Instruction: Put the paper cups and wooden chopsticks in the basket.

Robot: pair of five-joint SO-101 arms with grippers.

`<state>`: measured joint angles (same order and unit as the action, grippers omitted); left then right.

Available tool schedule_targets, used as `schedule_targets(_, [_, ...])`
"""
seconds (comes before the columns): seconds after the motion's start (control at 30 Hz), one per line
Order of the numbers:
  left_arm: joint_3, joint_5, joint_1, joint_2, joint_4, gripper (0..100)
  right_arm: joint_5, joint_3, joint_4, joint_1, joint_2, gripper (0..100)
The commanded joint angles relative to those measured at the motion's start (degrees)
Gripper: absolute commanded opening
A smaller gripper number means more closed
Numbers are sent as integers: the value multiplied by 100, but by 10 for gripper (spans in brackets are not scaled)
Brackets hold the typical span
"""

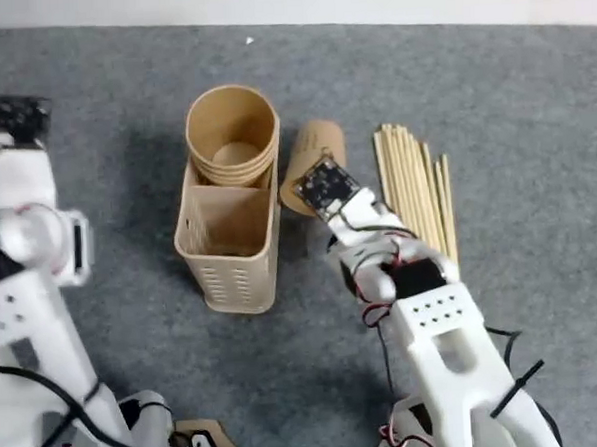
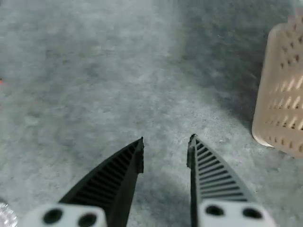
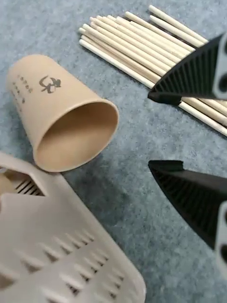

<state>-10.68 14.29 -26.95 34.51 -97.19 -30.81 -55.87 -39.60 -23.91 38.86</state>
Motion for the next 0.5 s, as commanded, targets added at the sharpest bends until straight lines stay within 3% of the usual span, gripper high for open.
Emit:
schedule_targets(0.0, [-1912,44,207,681,1196,181,-62,233,84,-48,-13,202])
schedule_targets(0.13, [-3565,9,215,971,2655,181,-79,233,84,-48,-13,202])
schedule_targets(0.23, [-4303,-18,242,998,3385,181,-519,233,84,-48,-13,202])
schedule_targets(0.47, [-4936,-141,207,998,3754,181,-1204,242,338,-31,-22,202])
